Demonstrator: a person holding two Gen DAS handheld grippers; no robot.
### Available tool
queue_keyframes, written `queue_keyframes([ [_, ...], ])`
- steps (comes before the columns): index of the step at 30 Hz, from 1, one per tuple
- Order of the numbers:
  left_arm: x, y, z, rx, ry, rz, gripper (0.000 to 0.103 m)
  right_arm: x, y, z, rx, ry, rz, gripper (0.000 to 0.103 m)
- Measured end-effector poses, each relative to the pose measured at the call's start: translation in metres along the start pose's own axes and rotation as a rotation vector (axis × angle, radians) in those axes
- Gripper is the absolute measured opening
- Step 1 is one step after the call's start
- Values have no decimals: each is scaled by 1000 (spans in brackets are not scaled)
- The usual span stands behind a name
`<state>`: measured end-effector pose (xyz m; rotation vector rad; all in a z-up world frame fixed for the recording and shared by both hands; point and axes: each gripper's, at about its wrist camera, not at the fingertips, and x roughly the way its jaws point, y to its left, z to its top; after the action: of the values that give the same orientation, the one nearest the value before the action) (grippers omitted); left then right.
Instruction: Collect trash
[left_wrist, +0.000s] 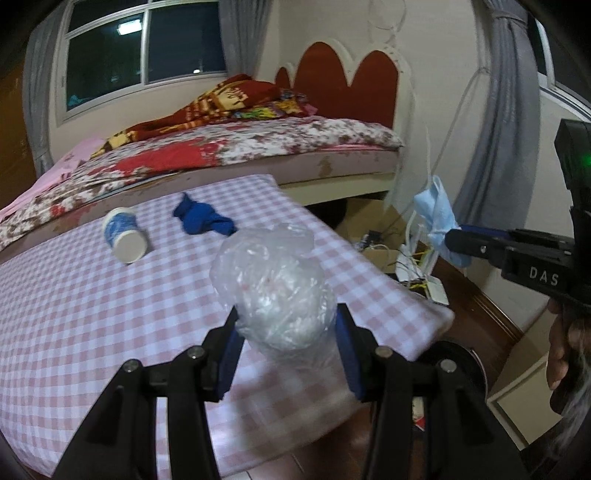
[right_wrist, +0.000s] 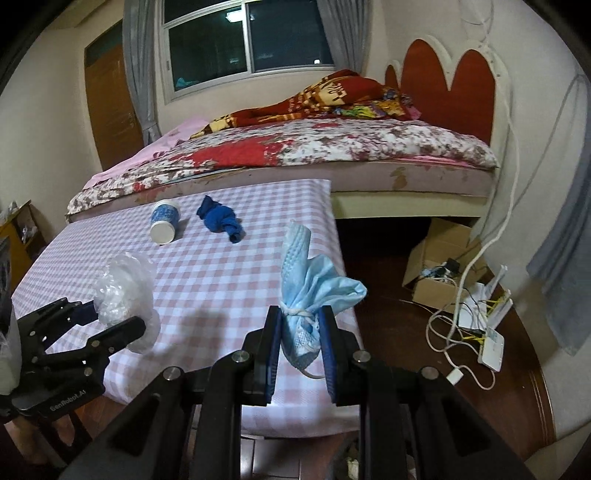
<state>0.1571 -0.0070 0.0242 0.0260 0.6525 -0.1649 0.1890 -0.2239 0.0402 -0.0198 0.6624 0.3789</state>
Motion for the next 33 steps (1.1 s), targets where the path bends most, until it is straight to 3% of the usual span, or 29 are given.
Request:
queue_keyframes([
  [15,13,-86,-9,112,37,-142,49,-33,-66,-42,85,42,-88,22],
  [33,19,-180,-41,249,99,-315,49,-65,-140,-122,186,132,-159,22],
])
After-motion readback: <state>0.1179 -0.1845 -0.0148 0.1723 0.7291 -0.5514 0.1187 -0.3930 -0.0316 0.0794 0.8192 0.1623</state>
